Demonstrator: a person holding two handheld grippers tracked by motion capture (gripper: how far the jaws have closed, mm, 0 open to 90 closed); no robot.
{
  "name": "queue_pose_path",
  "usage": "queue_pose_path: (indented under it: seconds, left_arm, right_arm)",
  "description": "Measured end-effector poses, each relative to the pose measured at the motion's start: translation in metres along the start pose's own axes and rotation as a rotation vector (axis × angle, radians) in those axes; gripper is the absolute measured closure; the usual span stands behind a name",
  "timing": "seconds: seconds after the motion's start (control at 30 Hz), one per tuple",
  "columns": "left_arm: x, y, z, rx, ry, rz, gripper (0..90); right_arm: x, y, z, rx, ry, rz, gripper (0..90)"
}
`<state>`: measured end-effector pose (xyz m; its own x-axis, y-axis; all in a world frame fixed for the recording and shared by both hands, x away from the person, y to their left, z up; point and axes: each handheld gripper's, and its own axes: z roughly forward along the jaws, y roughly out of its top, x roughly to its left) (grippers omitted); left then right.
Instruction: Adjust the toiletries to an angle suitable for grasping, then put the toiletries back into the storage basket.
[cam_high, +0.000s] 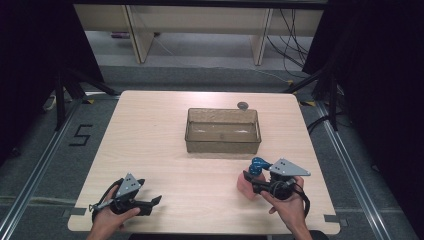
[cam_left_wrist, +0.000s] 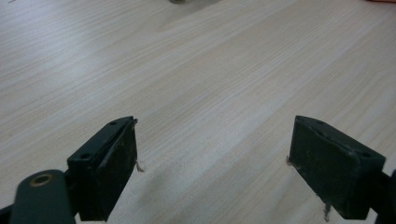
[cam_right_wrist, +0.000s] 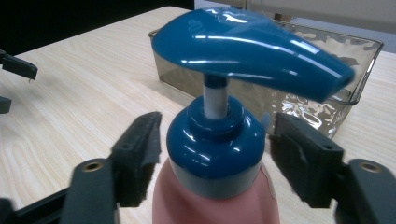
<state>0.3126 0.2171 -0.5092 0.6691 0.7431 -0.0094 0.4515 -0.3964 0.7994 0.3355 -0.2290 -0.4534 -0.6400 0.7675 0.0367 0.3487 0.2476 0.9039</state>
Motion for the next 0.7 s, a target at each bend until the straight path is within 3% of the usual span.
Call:
queue_pose_path:
  seconds: [0.03,0.1,0.2,0.33,0.37,0.7]
  left_arm:
    - [-0.0013,-0.0004,0.0009,-0.017,0.000,-0.019,14.8]
    - [-0.0008,-0.0001,0.0002,-0.010,-0.002,-0.008,14.8]
    - [-0.0003,0.0002,-0.0005,-0.007,-0.001,-0.001,14.8]
    - [-0.0017,-0.0002,0.0007,-0.027,-0.001,-0.025,14.8]
    - [-0.0004,0.0001,-0.0005,-0.008,-0.001,-0.003,14.8]
    - [-0.0022,0.0011,-0.0015,-0.022,0.006,-0.006,14.9]
  right_arm:
    - [-0.0003,-0.0001,-0.0002,0.002,-0.001,0.002,37.5]
    - [0.0006,-0.0011,-0.0003,0.006,-0.002,0.030,39.5]
    - [-0.0023,-0.0016,0.0007,-0.018,-0.001,0.009,40.6]
    - [-0.0015,-0.0018,0.0013,-0.019,0.010,0.021,43.1]
    - [-0.0010,-0.0019,0.0010,-0.012,0.020,0.027,44.5]
    - [0.0007,-0.0008,-0.0014,-0.019,-0.002,0.003,49.4]
